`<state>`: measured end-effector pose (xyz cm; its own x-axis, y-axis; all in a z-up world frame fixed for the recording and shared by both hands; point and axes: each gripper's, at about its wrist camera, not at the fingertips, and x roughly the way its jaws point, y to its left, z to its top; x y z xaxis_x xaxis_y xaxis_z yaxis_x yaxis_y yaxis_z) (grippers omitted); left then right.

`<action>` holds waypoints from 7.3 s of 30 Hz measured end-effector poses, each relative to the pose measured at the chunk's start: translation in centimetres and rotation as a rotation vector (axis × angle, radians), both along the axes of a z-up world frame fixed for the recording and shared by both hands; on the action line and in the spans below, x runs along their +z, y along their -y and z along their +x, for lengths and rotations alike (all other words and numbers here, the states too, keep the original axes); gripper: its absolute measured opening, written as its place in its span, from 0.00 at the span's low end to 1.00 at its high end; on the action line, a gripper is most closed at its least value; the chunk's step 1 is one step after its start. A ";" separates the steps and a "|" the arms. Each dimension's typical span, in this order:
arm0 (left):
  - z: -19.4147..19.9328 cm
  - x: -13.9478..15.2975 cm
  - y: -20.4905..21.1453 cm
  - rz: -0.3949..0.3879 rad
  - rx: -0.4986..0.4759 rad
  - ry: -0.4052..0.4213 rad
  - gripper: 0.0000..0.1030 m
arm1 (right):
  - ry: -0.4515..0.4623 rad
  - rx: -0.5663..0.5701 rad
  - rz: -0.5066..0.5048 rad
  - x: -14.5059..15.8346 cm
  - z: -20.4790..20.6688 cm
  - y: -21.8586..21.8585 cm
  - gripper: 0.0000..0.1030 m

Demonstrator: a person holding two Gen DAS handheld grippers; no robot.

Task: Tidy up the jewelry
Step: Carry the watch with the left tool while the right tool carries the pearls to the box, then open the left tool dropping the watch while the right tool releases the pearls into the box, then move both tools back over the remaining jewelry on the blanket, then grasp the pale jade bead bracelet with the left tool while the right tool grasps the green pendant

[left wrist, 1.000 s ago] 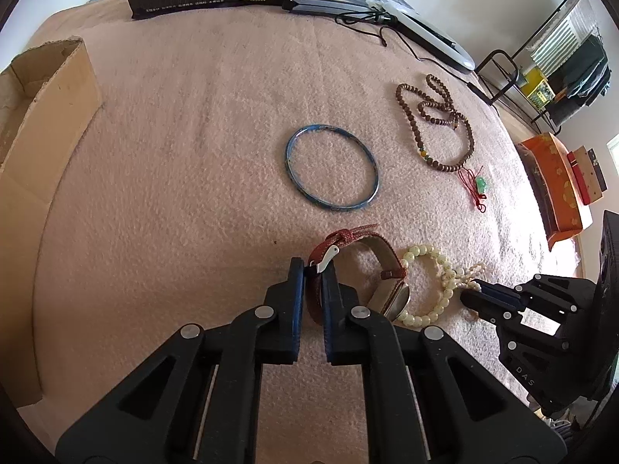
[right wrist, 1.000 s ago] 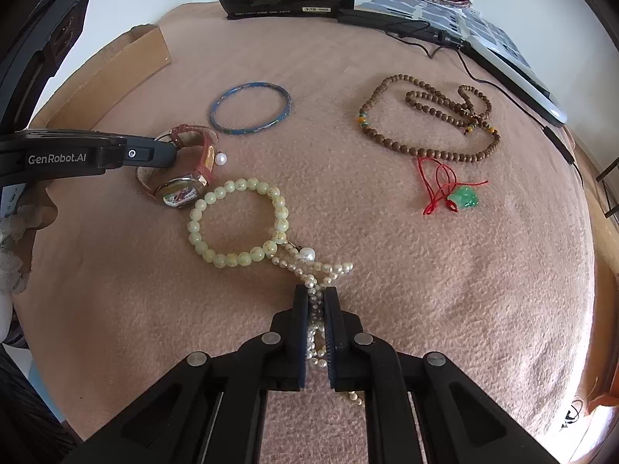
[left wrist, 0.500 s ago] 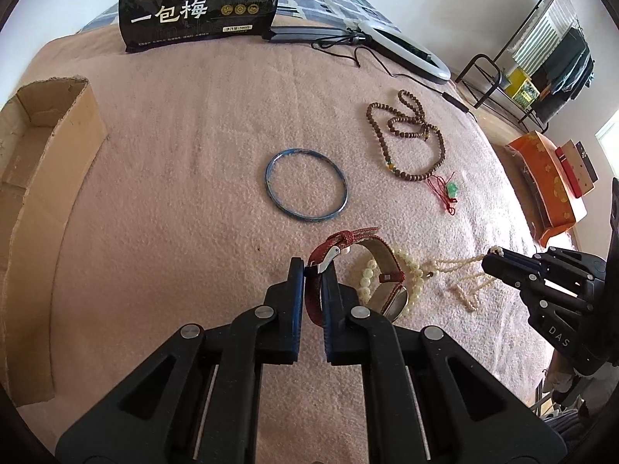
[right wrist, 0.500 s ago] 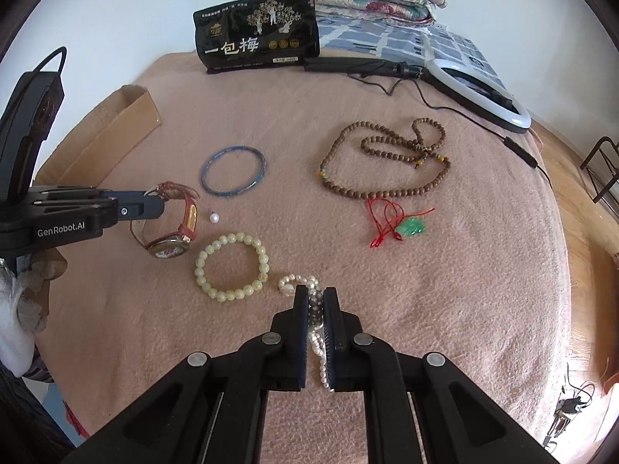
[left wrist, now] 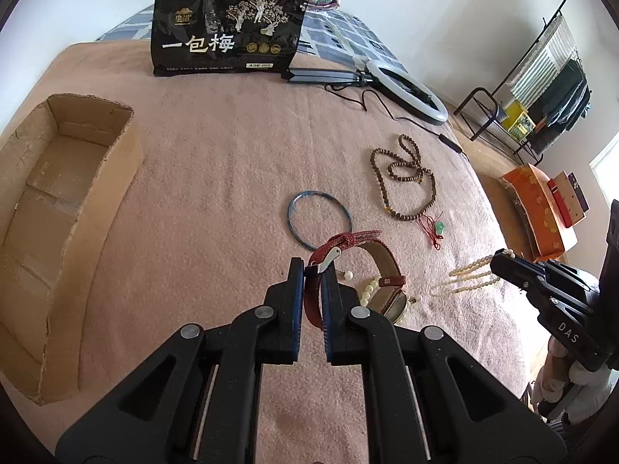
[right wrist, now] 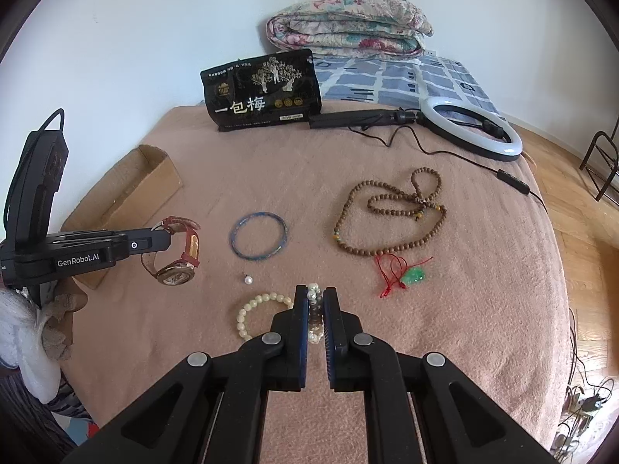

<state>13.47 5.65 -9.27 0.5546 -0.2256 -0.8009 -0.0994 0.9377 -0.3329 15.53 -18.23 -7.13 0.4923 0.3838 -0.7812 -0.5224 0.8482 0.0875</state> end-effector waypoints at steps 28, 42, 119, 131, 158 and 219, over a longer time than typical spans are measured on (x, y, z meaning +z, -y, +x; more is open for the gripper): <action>-5.5 4.8 -13.0 0.001 0.270 0.124 0.06 | 0.106 0.205 0.117 6.4 0.8 -13.7 0.04; -7.9 1.7 -20.0 -0.051 0.464 0.032 0.06 | 0.106 0.345 0.142 6.5 1.0 -23.7 0.04; -3.0 1.6 -10.1 0.099 0.335 0.032 0.55 | 0.167 0.039 0.027 5.7 4.5 -15.6 0.90; -1.7 1.3 -5.7 0.104 0.235 0.031 0.55 | 0.171 -0.074 0.007 6.3 3.9 -6.4 0.90; 0.2 -3.8 6.6 0.084 -0.084 -0.091 0.55 | 0.022 -0.284 -0.068 -2.8 6.9 6.9 0.90; 1.2 -5.9 6.8 0.010 -0.101 -0.079 0.05 | -0.072 -0.116 -0.081 -9.1 9.2 3.7 0.18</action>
<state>14.71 -1.16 -15.21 0.4645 -0.2683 -0.8440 -0.0303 0.9476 -0.3179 24.71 -21.93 -16.23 0.4710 0.2618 -0.8424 -0.4149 0.9085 0.0503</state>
